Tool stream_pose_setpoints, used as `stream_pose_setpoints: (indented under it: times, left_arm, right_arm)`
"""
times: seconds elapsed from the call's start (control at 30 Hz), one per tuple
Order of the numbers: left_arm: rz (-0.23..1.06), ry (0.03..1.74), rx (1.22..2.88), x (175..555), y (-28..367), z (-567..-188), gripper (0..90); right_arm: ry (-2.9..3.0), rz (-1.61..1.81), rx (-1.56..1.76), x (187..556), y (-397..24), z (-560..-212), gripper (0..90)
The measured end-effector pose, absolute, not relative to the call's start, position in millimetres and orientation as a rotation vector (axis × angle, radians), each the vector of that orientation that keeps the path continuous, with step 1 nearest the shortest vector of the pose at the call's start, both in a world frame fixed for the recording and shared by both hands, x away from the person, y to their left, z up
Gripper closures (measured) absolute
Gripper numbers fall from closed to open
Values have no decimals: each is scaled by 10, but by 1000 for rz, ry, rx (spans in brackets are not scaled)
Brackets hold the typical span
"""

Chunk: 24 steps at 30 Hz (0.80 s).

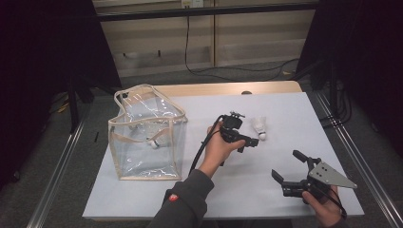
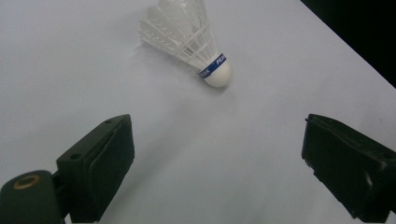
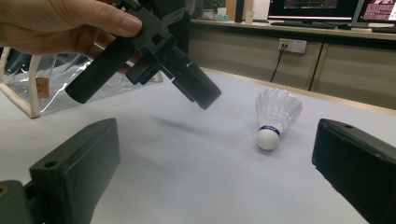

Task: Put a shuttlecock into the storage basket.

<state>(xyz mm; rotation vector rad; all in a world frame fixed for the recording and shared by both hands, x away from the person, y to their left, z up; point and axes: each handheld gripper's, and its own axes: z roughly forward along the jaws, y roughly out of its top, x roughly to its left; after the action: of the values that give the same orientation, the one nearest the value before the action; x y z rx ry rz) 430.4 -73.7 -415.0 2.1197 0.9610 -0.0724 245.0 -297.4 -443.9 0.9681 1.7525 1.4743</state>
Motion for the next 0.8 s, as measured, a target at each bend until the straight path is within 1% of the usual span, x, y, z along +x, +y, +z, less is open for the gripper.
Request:
stream_pose_setpoints:
  times: [0.8]
  left_arm:
    - [-70,972,2110,4365,-940,-4259,103]
  right_arm:
    - [1752,1472,964,2448,-2974,-4437,10]
